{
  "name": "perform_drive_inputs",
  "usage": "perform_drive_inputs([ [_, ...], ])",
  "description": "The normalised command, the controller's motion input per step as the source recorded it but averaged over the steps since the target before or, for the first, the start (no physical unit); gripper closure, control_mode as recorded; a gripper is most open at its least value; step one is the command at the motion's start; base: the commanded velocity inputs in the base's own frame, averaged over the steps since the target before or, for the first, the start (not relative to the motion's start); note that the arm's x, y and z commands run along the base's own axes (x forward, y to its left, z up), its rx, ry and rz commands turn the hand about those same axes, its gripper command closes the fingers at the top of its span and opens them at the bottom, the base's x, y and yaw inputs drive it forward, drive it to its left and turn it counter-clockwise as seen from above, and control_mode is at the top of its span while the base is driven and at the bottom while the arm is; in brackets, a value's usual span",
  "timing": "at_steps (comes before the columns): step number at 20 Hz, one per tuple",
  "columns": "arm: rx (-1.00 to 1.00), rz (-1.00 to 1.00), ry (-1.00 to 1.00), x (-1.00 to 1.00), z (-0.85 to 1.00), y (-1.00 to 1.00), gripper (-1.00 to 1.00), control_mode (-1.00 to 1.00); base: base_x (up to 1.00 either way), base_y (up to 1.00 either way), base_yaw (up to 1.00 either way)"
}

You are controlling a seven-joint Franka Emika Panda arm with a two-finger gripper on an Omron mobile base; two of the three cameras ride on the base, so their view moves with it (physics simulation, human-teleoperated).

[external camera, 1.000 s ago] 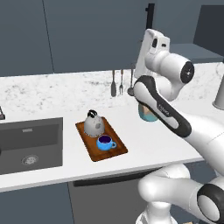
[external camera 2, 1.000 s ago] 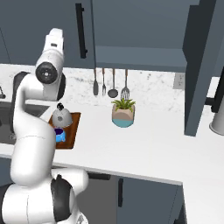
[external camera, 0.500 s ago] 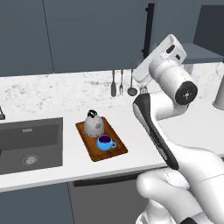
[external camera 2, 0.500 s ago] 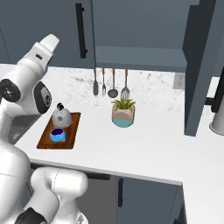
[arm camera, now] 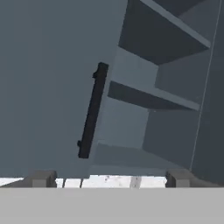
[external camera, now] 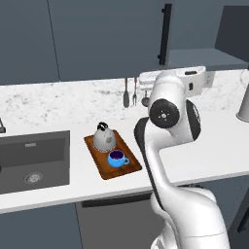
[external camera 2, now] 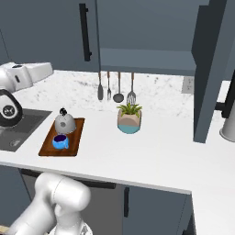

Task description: Pick the kettle from the counter and place it on the tray. Then pick the mug from the cabinet and place it on the tray. Then close the cabinet doors.

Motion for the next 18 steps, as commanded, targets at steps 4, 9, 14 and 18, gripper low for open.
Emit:
perform_drive_inputs([
  [4,0.76,-0.38,0.04,-0.43,0.09,0.0,-1.0,-1.0,0.0,0.0,0.0],
  [9,0.65,-0.27,-0.12,-0.69,0.04,-0.08,-1.0,-1.0,0.0,0.0,0.0],
  [14,0.36,-0.05,-0.33,-0.47,0.0,-0.13,-1.0,-1.0,0.0,0.0,0.0],
  [18,0.15,-0.01,-0.27,-0.08,0.0,-0.23,-1.0,-1.0,0.0,0.0,0.0],
])
